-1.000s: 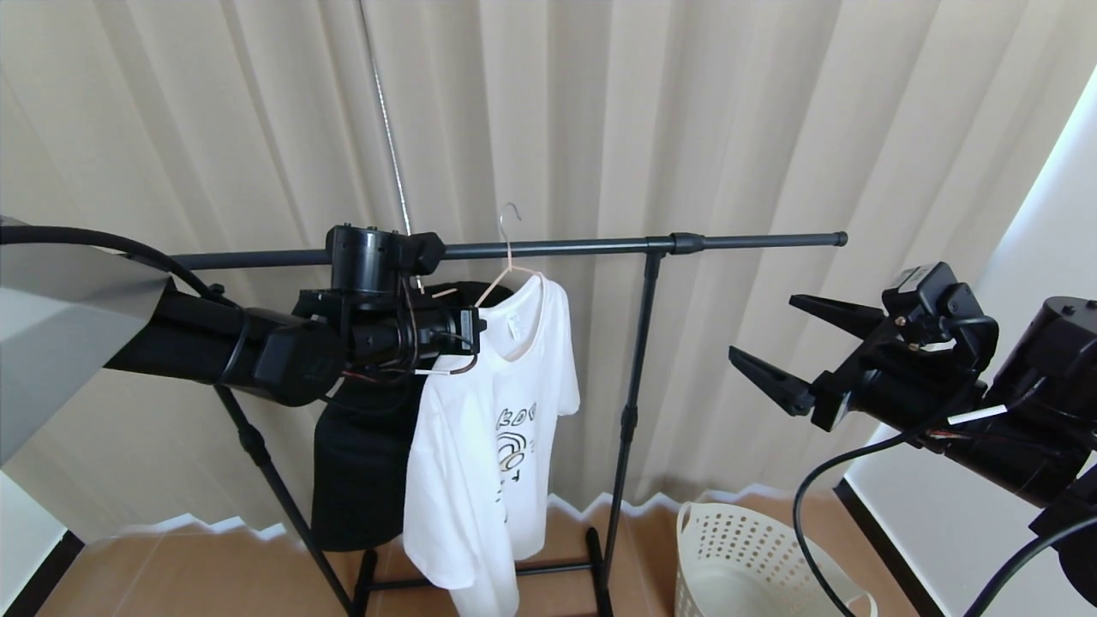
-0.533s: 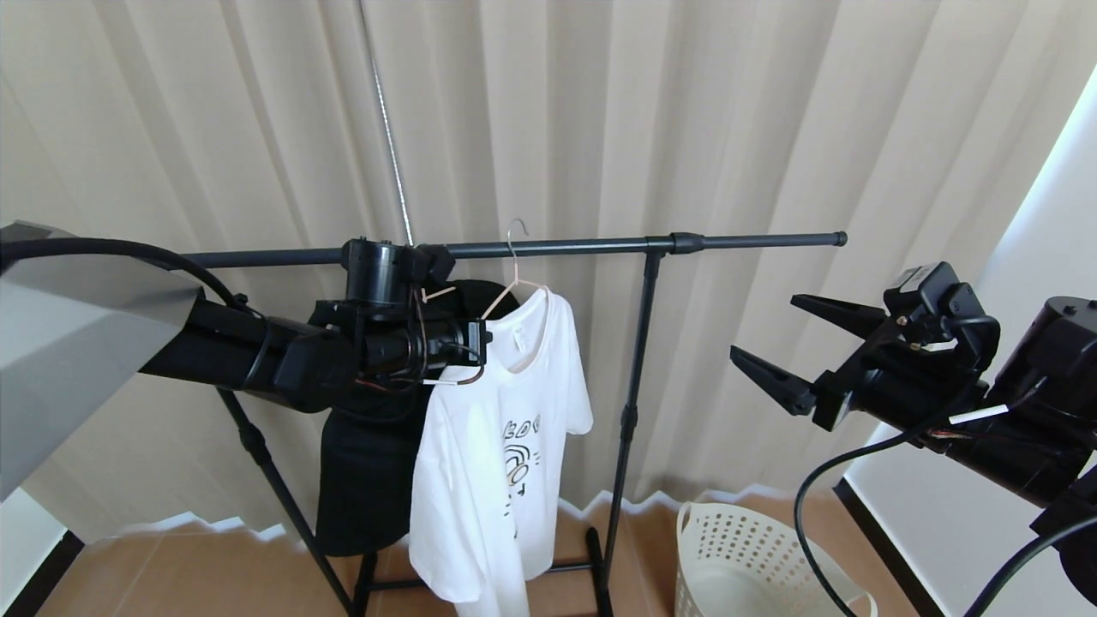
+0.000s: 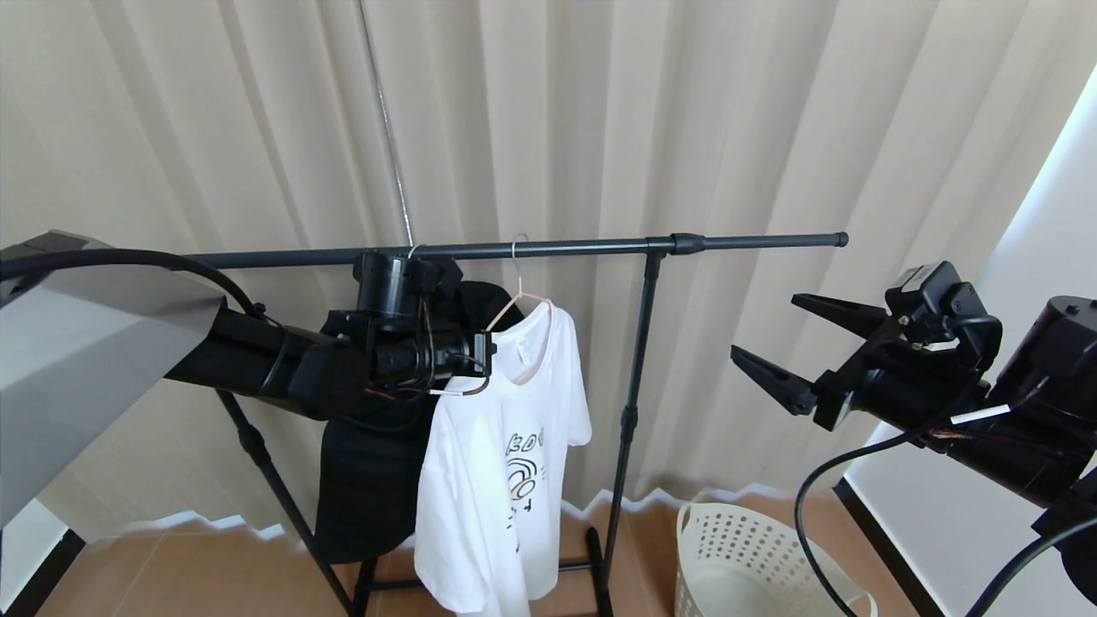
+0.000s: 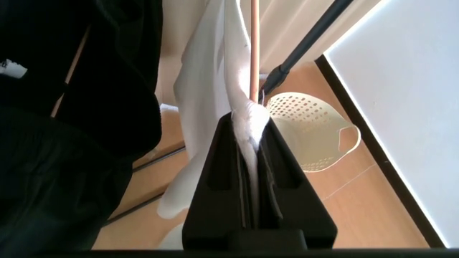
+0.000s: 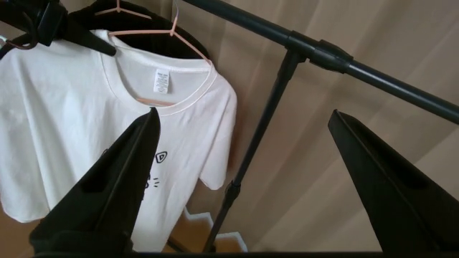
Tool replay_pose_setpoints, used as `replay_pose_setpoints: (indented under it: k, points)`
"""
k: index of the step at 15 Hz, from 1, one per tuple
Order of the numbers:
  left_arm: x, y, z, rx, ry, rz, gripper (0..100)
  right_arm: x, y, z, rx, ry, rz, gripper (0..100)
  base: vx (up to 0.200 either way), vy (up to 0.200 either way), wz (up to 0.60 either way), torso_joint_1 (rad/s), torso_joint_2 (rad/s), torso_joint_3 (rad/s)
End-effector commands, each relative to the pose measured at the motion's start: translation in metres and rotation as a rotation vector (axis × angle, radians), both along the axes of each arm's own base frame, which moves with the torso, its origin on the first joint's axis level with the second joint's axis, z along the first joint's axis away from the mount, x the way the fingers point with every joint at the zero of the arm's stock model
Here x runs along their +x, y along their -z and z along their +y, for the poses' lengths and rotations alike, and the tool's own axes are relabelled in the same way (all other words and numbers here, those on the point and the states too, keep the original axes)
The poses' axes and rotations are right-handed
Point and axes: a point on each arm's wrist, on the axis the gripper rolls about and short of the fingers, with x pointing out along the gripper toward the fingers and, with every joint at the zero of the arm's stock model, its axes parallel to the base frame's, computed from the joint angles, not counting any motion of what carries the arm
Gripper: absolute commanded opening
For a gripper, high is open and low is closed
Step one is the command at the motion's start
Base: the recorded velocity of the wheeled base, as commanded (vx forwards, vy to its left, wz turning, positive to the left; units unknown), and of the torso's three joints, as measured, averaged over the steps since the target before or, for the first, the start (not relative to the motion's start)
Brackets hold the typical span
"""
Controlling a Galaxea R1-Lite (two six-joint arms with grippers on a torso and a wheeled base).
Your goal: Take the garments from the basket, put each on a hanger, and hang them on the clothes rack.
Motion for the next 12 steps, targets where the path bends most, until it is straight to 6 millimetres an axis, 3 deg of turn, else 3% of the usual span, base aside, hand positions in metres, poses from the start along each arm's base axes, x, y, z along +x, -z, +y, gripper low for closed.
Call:
replay_pose_setpoints:
  k: [1,3,4,9,12]
  points:
    - [0.001,0.002,0.0,0.001,-0.001,0.004,0,0.0,0.0,0.0,0.0,0.0,0.0,100,0.0,0.0,0.0,0.0,0.0,0.0]
    - [0.001,0.002,0.0,0.002,-0.001,0.005,0,0.0,0.001,0.0,-0.001,0.0,0.002,100,0.0,0.0,0.0,0.0,0.0,0.0]
    - [0.001,0.002,0.0,0.001,-0.001,0.004,100,0.001,0.001,0.0,-0.001,-0.002,0.003,100,0.0,0.0,0.0,0.0,0.0,0.0]
    - [-0.001,0.001,0.0,-0.003,-0.002,0.008,100,0.001,0.001,0.0,-0.001,-0.002,0.003,100,0.0,0.0,0.0,0.0,0.0,0.0]
    - [-0.01,-0.011,0.004,-0.012,-0.003,-0.011,100,0.0,0.0,0.0,0.0,-0.002,0.0,100,0.0,0.0,0.0,0.0,0.0,0.0]
